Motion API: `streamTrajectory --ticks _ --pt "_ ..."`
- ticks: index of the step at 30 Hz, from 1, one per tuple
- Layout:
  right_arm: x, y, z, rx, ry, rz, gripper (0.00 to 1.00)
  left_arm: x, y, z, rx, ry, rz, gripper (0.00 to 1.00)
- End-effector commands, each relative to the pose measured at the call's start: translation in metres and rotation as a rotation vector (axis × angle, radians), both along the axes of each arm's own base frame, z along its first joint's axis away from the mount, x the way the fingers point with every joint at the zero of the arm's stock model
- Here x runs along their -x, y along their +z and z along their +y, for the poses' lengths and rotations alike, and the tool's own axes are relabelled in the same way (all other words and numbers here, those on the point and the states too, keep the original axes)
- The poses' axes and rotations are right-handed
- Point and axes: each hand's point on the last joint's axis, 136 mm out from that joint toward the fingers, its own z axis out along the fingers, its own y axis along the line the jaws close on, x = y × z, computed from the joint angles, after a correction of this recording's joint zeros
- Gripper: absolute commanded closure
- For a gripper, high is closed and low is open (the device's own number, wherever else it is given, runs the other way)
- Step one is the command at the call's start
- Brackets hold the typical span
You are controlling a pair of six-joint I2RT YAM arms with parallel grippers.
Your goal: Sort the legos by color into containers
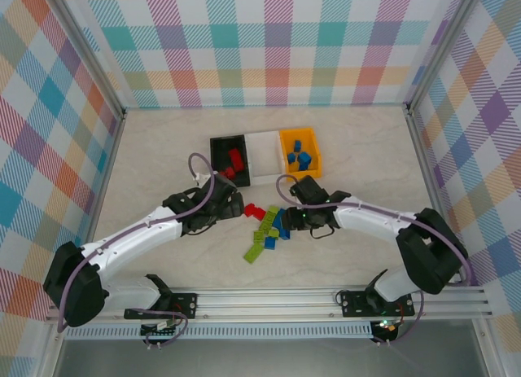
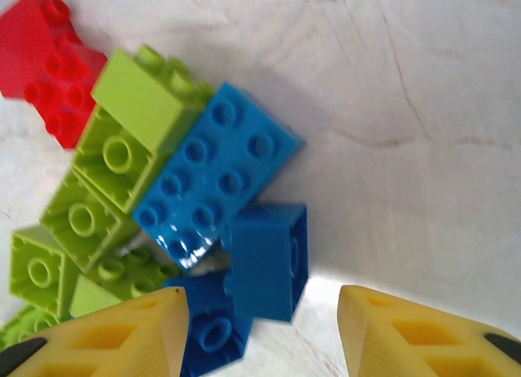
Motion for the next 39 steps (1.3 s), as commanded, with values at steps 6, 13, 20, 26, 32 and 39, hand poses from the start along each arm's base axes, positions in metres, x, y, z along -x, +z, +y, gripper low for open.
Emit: streamTrajectory --ticks 6,13,20,26,32,39 --pt "-0.020 0.006 0.008 -0.008 -0.012 -0.020 0.53 0.001 0.005 0.001 0.019 0.012 -0.020 0.00" --pt "-0.002 -0.017 -0.001 0.021 -0.006 0.054 0.57 0.001 -0.001 0.004 -0.019 0.021 -0.004 0.00" --pt "0.002 -0.022 -0.010 0.034 -0.035 0.048 0.72 -0.002 0.003 0.004 -0.026 0.023 -0.015 0.00" --pt "-0.005 -0.013 -0.024 0.050 -0.083 0.005 0.83 -0.001 0.003 0.002 -0.018 0.009 -0.009 0.00" --pt "-0.023 0.035 -0.040 0.008 -0.130 -0.098 0.84 0.002 0.001 -0.003 -0.001 -0.025 0.000 0.00" --pt "-0.100 0.111 -0.053 -0.059 -0.211 -0.266 0.84 0.005 -0.004 -0.011 0.032 -0.055 0.020 0.00"
